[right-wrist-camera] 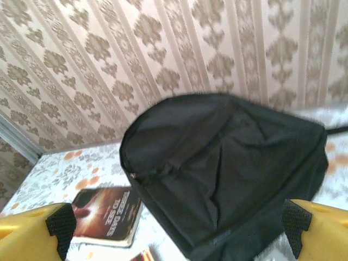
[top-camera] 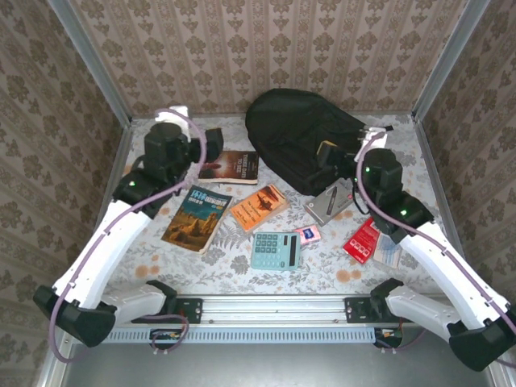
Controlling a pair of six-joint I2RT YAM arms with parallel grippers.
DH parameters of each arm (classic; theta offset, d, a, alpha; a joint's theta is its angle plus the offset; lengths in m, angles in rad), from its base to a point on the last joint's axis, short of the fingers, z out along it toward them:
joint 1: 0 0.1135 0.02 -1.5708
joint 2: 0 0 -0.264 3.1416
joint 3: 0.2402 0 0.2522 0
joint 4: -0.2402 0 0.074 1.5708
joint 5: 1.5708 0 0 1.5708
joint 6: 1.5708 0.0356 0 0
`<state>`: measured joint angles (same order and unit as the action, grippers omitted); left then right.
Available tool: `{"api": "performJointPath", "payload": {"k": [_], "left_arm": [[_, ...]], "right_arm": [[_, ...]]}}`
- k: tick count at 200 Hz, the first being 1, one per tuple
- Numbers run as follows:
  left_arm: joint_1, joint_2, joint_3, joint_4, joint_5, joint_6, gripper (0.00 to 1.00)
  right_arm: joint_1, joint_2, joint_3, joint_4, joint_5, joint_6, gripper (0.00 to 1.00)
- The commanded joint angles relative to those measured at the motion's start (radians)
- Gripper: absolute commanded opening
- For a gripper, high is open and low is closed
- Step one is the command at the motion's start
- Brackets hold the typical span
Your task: Pack the student bag
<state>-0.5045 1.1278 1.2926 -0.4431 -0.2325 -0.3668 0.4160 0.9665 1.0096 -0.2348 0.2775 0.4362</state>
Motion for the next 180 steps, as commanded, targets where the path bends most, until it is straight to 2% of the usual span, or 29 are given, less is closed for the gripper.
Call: {"api": "performJointPath", "payload": {"k": [1, 17, 32, 54, 72, 85, 97, 111, 150, 180], "left_arm": [[0.099, -0.044, -0.060, -0.244, 0.231, -0.241, 1.00], [0.123, -0.048, -0.036, -0.337, 0.159, -0.256, 1.00], [0.129, -0.043, -0.039, -0.361, 0.152, -0.224, 1.00], [0.132, -0.068, -0.099, -0.332, 0.160, -0.201, 1.00], [0.150, -0.090, -0.158, -0.312, 0.126, -0.201, 1.00], [0.178, -0.095, -0.189, -0.296, 0.162, -0.196, 1.00], [0.190, -0.095, -0.213, -0.282, 0.184, -0.188, 1.00], [0.198, -0.099, -0.236, -0.273, 0.189, -0.184, 1.00], [0.210, -0.109, -0.246, -0.251, 0.221, -0.190, 1.00], [0.210, -0.120, -0.255, -0.239, 0.244, -0.192, 1.00]], "right_arm": [[-0.078, 0.038, -0.010, -0.196, -0.243, 0.197, 1.00], [-0.075, 0.094, 0.002, -0.205, -0.288, 0.263, 1.00], [-0.046, 0.182, 0.032, -0.196, -0.351, 0.236, 0.99], [0.024, 0.388, 0.193, -0.334, -0.273, 0.170, 1.00], [0.023, 0.537, 0.289, -0.426, -0.214, 0.247, 1.00], [0.023, 0.543, 0.265, -0.422, -0.124, 0.339, 1.00], [0.016, 0.498, 0.171, -0.324, -0.080, 0.416, 0.97], [-0.005, 0.484, 0.123, -0.232, -0.083, 0.481, 0.92], [-0.071, 0.638, 0.195, -0.192, -0.190, 0.571, 0.87], [-0.104, 0.729, 0.242, -0.175, -0.215, 0.611, 0.81]]}}
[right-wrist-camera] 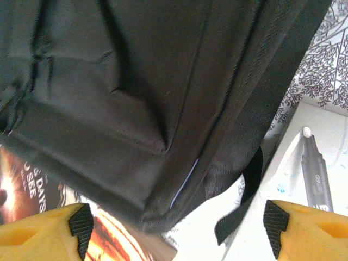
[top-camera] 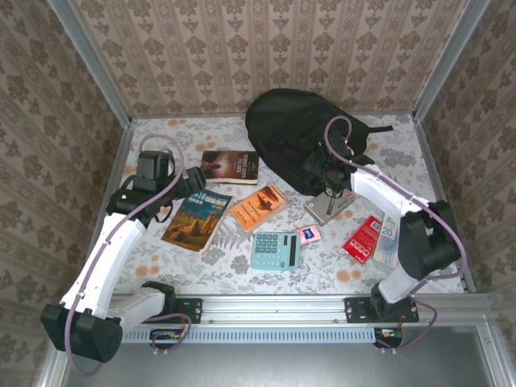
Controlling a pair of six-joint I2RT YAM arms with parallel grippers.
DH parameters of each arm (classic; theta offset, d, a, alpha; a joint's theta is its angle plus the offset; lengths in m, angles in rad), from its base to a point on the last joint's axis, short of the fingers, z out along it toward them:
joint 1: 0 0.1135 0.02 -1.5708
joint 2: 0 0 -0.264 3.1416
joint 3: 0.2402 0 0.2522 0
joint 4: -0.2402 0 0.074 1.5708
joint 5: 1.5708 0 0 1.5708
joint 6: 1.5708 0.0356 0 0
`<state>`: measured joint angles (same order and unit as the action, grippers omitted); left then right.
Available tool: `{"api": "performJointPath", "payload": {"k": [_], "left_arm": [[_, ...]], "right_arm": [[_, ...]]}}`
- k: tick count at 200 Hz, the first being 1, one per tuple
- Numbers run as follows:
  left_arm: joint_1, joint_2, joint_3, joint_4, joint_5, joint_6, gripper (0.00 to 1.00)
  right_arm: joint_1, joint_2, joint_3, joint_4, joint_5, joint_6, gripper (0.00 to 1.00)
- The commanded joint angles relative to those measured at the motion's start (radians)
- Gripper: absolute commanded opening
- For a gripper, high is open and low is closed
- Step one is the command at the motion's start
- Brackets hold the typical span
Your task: Pack the student bag
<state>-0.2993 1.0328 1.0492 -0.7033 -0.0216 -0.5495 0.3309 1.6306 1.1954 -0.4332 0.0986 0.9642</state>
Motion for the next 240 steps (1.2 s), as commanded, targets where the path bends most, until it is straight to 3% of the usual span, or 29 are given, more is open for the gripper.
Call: {"api": "performJointPath", "payload": {"k": [1, 25, 76, 120, 165, 196, 240], "left_arm": [[0.005, -0.025, -0.012, 0.021, 0.032, -0.009, 1.00], [0.005, -0.044, -0.015, 0.015, -0.002, -0.010, 1.00], [0.005, -0.045, -0.019, 0.020, -0.021, -0.010, 1.00], [0.004, -0.046, -0.029, 0.030, -0.020, -0.013, 1.00], [0.005, -0.044, -0.033, 0.036, -0.026, -0.010, 1.00], [0.004, -0.041, -0.034, 0.040, -0.038, -0.003, 1.00], [0.004, -0.012, -0.032, 0.039, -0.042, -0.004, 1.00]], "right_arm": [[-0.019, 0.067, 0.058, 0.025, -0.037, 0.083, 0.81], [-0.023, 0.133, 0.109, 0.044, -0.058, 0.055, 0.67], [-0.036, 0.175, 0.199, -0.006, -0.093, -0.084, 0.00], [-0.101, 0.096, 0.207, 0.043, -0.276, -0.215, 0.00], [-0.212, 0.056, 0.203, 0.226, -0.625, -0.172, 0.00], [-0.200, 0.094, 0.311, 0.175, -0.792, -0.314, 0.00], [-0.180, 0.031, 0.248, 0.275, -0.980, -0.434, 0.00]]}}
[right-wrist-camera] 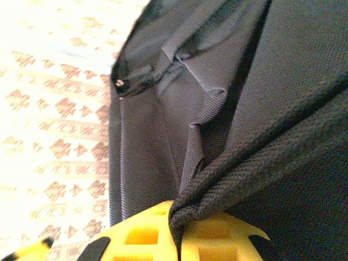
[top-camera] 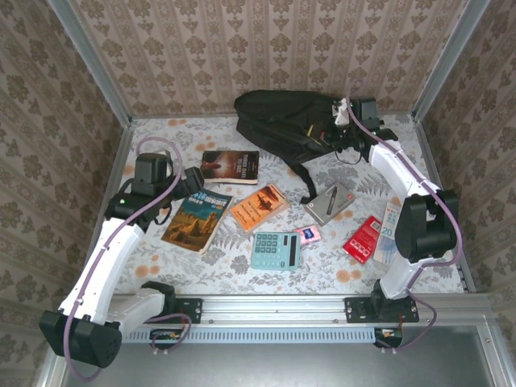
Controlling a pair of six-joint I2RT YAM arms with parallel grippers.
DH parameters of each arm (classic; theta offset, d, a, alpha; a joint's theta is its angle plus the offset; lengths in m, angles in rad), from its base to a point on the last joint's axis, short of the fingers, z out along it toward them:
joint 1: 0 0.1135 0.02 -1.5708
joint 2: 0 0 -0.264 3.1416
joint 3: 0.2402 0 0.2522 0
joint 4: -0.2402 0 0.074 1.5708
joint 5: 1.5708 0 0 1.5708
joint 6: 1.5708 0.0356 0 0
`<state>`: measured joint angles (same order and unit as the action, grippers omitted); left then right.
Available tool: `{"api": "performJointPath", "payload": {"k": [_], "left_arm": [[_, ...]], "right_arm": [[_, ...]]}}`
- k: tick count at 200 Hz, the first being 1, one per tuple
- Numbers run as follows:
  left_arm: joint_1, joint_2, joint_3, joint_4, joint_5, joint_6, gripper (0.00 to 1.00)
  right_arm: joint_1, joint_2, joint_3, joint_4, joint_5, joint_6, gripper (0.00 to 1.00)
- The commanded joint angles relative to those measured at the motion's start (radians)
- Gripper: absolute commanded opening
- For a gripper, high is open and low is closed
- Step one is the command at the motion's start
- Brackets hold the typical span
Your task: Pack the student bag
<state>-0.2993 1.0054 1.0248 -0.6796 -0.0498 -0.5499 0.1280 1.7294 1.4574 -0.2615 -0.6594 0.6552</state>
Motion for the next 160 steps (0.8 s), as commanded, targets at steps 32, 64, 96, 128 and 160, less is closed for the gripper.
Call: {"api": "performJointPath", "payload": {"k": [32, 64, 96, 128, 160], "left_arm": [[0.008, 0.026, -0.003, 0.016, -0.016, -0.010, 1.00], [0.011, 0.020, -0.009, 0.011, -0.036, -0.013, 1.00], [0.012, 0.018, -0.018, 0.014, -0.048, -0.019, 1.00], [0.042, 0.057, -0.004, 0.021, 0.024, -0.075, 1.00], [0.055, 0.175, 0.105, 0.035, 0.033, -0.166, 0.97]], "right_arm": [[0.039, -0.059, 0.048, -0.153, -0.202, -0.375, 0.00], [0.039, -0.007, 0.088, -0.303, 0.092, -0.476, 0.00], [0.033, 0.128, 0.227, -0.451, 0.568, -0.425, 0.50], [0.057, 0.138, 0.275, -0.443, 0.782, -0.380, 0.76], [0.107, 0.047, 0.234, -0.374, 0.761, -0.285, 0.75]]}}
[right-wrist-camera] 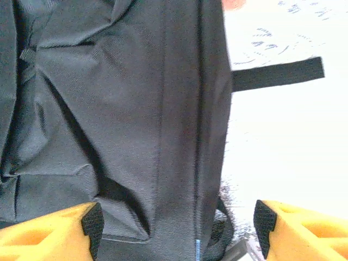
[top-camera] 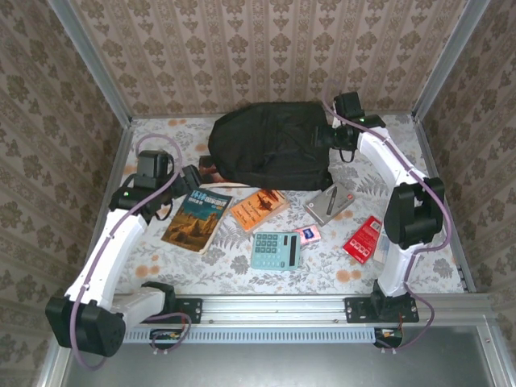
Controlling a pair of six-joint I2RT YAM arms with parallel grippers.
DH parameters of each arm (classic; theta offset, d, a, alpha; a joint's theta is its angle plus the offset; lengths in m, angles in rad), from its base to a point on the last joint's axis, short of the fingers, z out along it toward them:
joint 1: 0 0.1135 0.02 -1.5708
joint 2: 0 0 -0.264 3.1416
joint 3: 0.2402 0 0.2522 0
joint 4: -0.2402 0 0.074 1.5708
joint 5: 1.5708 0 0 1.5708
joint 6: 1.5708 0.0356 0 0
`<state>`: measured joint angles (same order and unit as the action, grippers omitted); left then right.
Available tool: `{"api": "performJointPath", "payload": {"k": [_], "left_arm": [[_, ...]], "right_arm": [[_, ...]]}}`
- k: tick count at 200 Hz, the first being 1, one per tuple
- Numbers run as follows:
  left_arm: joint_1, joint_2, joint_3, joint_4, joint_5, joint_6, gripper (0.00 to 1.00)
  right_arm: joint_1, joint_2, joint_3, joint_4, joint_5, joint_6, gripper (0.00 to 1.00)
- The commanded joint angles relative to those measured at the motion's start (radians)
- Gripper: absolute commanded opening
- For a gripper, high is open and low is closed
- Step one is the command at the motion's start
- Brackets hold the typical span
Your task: Pack the student bag
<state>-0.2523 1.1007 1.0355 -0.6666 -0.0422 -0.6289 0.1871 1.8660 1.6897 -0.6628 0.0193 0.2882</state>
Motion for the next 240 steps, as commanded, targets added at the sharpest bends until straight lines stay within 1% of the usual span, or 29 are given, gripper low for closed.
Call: {"api": "performJointPath", "payload": {"k": [1, 16, 51, 58, 64, 81, 98, 111, 141, 155, 169, 187, 206, 240], "left_arm": [[0.008, 0.084, 0.100, 0.024, 0.025, -0.089, 0.97], [0.007, 0.205, 0.202, 0.012, 0.025, -0.092, 0.95], [0.006, 0.554, 0.493, -0.094, 0.033, 0.001, 0.86], [0.005, 0.614, 0.539, -0.105, 0.036, 0.027, 0.84], [0.005, 0.663, 0.578, -0.115, 0.042, 0.052, 0.84], [0.004, 0.790, 0.698, -0.167, 0.054, 0.109, 0.84], [0.003, 0.883, 0.788, -0.194, 0.060, 0.147, 0.83], [0.000, 0.939, 0.825, -0.190, 0.072, 0.167, 0.81], [-0.014, 1.003, 0.866, -0.162, 0.102, 0.178, 0.73], [-0.025, 1.008, 0.871, -0.149, 0.104, 0.182, 0.64], [-0.029, 1.008, 0.874, -0.143, 0.095, 0.182, 0.46], [-0.026, 1.005, 0.875, -0.141, 0.096, 0.175, 0.19], [-0.022, 0.998, 0.877, -0.137, 0.111, 0.161, 0.00], [-0.014, 0.941, 0.844, -0.107, 0.178, 0.107, 0.00]], "right_arm": [[0.049, -0.091, 0.000, 0.028, 0.082, 0.086, 0.75], [0.074, -0.125, -0.036, 0.041, 0.053, 0.157, 0.74], [0.123, -0.230, -0.211, 0.120, 0.001, 0.328, 0.72], [0.130, -0.251, -0.245, 0.120, -0.010, 0.350, 0.72], [0.134, -0.265, -0.269, 0.149, -0.019, 0.363, 0.72], [0.158, -0.303, -0.330, 0.161, -0.039, 0.375, 0.72], [0.184, -0.324, -0.373, 0.158, -0.049, 0.367, 0.72], [0.198, -0.338, -0.414, 0.173, -0.060, 0.367, 0.72], [0.214, -0.323, -0.495, 0.210, -0.082, 0.377, 0.70], [0.213, -0.296, -0.509, 0.219, -0.093, 0.383, 0.69], [0.213, -0.265, -0.513, 0.232, -0.094, 0.400, 0.68], [0.213, -0.230, -0.504, 0.255, -0.139, 0.428, 0.60], [0.228, -0.212, -0.499, 0.264, -0.135, 0.448, 0.52], [0.240, -0.214, -0.530, 0.288, -0.120, 0.448, 0.33]]}}
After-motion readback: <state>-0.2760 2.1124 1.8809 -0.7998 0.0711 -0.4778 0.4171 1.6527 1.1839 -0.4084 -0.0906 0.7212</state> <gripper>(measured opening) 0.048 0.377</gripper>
